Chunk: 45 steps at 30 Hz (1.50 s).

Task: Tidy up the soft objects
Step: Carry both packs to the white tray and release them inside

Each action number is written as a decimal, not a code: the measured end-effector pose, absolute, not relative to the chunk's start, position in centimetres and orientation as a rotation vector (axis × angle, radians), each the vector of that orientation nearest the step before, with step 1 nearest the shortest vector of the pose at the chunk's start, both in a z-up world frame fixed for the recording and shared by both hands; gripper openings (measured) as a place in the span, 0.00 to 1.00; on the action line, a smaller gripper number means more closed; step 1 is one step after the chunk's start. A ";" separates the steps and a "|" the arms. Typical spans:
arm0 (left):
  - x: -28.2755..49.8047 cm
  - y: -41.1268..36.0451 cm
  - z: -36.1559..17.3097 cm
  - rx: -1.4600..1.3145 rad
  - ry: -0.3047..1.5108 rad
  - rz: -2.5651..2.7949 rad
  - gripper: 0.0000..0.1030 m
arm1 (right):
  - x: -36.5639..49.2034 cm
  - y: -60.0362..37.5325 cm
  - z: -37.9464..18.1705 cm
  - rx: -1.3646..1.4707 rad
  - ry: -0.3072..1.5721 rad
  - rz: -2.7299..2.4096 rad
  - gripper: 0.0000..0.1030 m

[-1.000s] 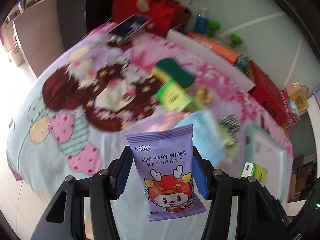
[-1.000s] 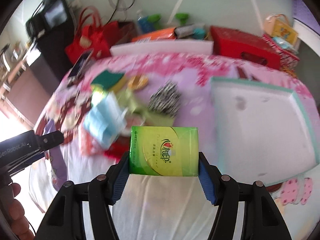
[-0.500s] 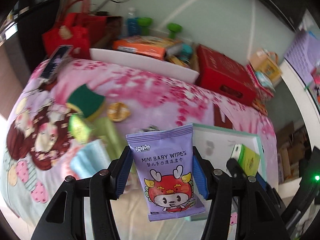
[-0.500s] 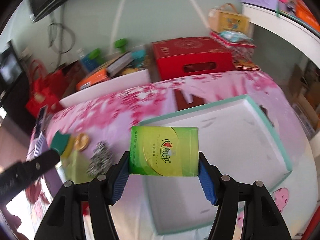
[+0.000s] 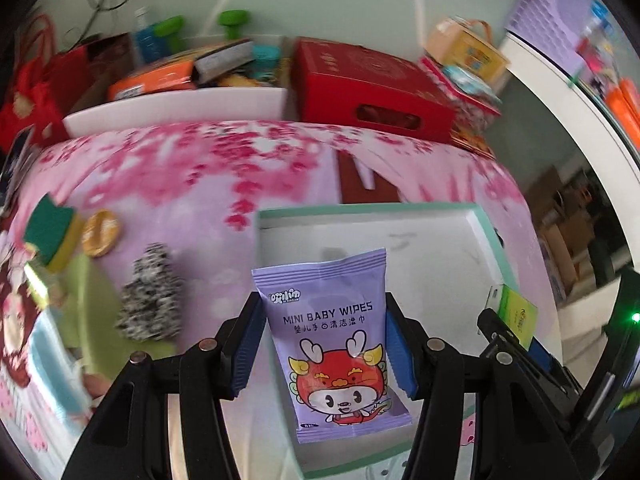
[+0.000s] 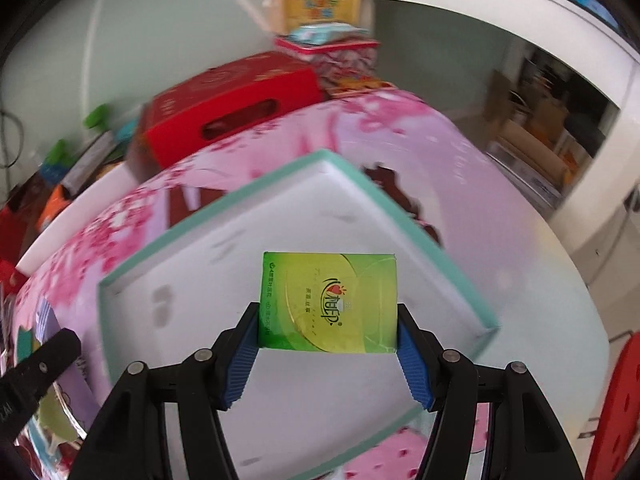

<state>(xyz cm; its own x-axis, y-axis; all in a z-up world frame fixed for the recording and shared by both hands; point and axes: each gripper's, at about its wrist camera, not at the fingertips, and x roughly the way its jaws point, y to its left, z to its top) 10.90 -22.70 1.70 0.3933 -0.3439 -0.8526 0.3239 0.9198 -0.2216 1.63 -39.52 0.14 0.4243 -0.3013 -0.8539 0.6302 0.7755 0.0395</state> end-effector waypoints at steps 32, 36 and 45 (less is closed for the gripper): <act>11.2 -24.1 -0.8 0.025 1.026 -0.377 0.98 | -0.3 -42.4 -0.8 0.417 0.990 -0.678 1.00; 11.3 -23.5 -0.6 0.019 1.020 -0.349 0.98 | -0.3 -42.3 -0.8 0.414 0.992 -0.674 1.00; 11.4 -23.1 -0.8 0.026 1.038 -0.324 0.98 | 0.1 -41.7 -0.9 0.398 1.004 -0.645 1.00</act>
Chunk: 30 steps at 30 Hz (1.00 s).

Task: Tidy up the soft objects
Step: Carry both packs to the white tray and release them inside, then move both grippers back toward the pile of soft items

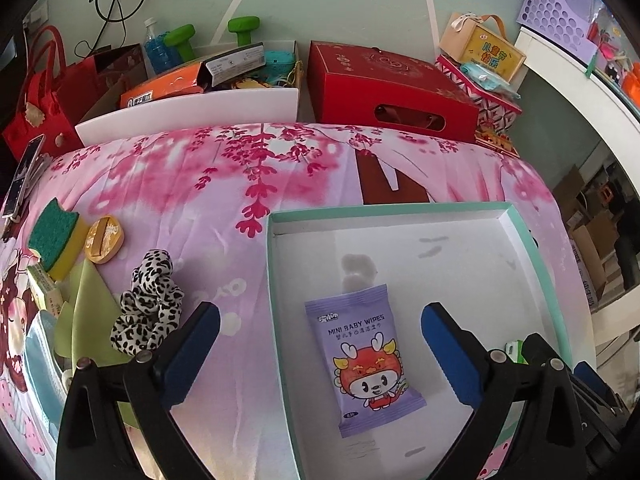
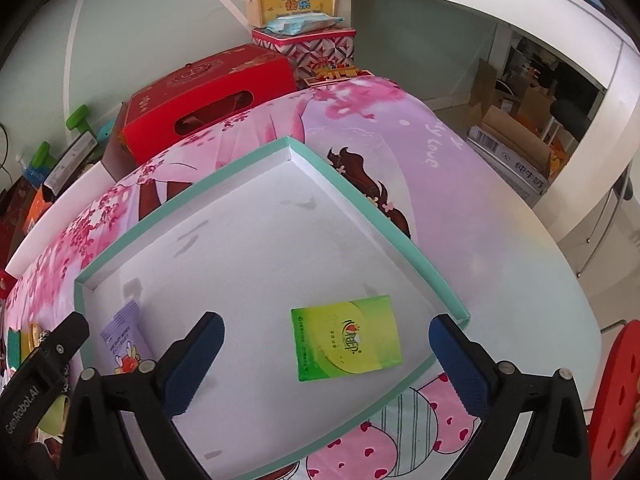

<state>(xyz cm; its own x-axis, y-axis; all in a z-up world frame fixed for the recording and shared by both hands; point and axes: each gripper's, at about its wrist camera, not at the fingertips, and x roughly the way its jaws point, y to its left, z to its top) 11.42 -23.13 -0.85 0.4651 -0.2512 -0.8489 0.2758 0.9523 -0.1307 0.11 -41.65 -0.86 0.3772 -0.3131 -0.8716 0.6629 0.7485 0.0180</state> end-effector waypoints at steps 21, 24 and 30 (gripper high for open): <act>12.2 -11.0 3.8 -0.041 1.006 -0.075 0.98 | 2.5 -35.3 2.3 0.324 0.932 -0.470 1.00; 12.3 -7.3 3.5 -0.093 1.016 0.007 0.98 | 3.2 -33.7 2.5 0.302 0.928 -0.432 1.00; 12.0 -0.8 2.1 -0.213 1.050 0.138 0.98 | 5.0 -29.0 2.4 0.276 0.939 -0.300 1.00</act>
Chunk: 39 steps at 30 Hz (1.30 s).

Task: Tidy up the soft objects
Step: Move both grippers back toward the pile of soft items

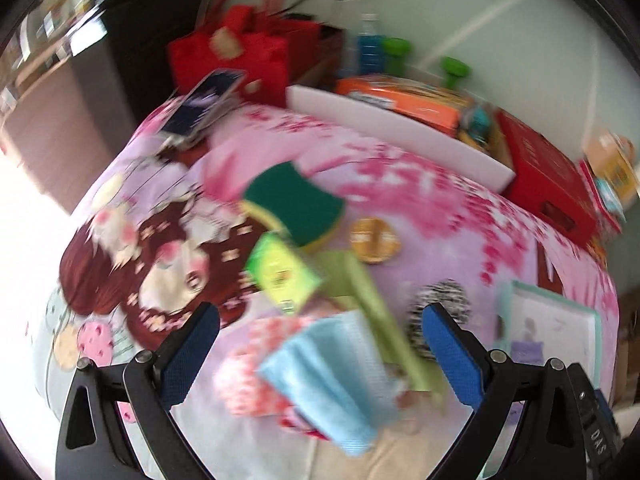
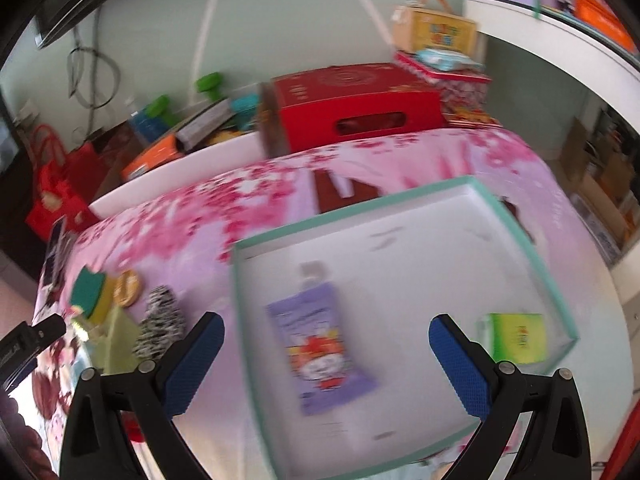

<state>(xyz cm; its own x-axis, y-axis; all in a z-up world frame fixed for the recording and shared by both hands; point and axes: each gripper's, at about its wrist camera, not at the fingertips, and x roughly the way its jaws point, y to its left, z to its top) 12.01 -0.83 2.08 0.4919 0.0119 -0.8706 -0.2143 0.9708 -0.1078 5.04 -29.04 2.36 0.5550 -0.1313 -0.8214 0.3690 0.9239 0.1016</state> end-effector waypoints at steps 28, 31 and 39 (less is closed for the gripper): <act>10.0 3.8 -1.0 -0.402 1.099 0.148 0.98 | 6.6 -16.0 2.0 0.011 0.841 0.018 1.00; 10.0 3.6 -1.1 -0.414 1.112 0.127 0.98 | 6.3 -15.8 2.1 0.045 0.821 0.033 1.00; 10.1 3.7 -1.5 -0.459 1.151 0.104 0.98 | 6.4 -15.8 1.8 0.078 0.819 0.093 1.00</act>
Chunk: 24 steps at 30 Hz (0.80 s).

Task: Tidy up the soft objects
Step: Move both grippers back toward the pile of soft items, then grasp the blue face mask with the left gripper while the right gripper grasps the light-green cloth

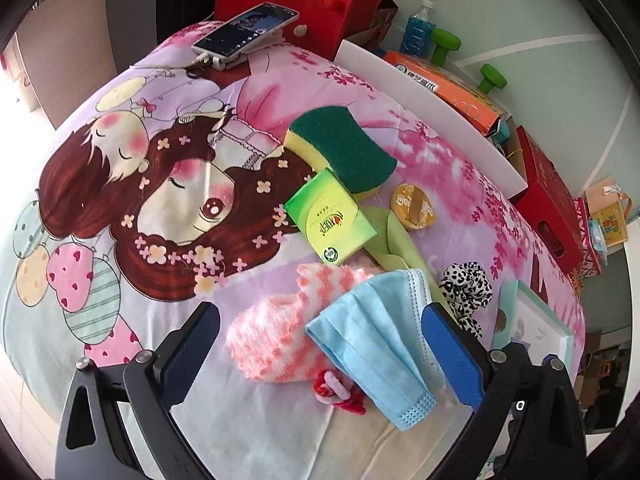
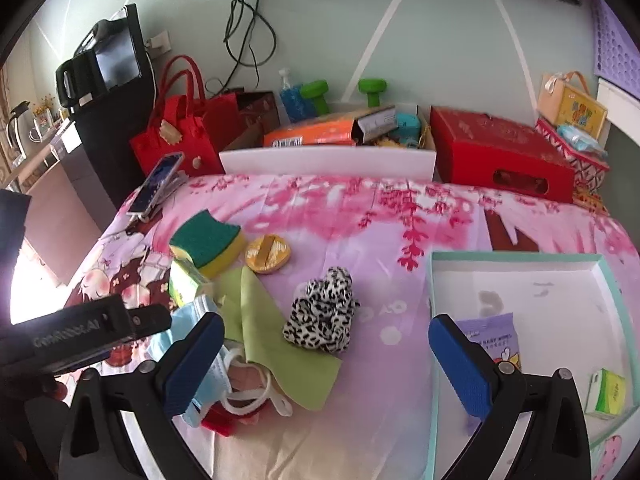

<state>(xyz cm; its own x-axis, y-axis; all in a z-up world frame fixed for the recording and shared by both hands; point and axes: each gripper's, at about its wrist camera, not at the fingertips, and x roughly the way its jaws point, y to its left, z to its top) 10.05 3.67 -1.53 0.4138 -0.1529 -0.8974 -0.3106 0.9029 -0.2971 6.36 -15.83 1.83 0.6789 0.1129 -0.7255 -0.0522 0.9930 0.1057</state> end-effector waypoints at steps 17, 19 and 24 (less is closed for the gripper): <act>10.5 1.6 -3.0 -0.516 1.229 0.018 0.76 | 6.9 -19.3 0.0 0.215 0.918 0.049 0.79; 10.5 1.7 -3.1 -0.533 1.234 0.010 0.69 | 6.9 -19.2 -0.1 0.220 0.916 0.062 0.75; 10.5 1.8 -3.5 -0.566 1.241 0.003 0.51 | 6.9 -18.5 -0.2 0.243 0.921 0.123 0.67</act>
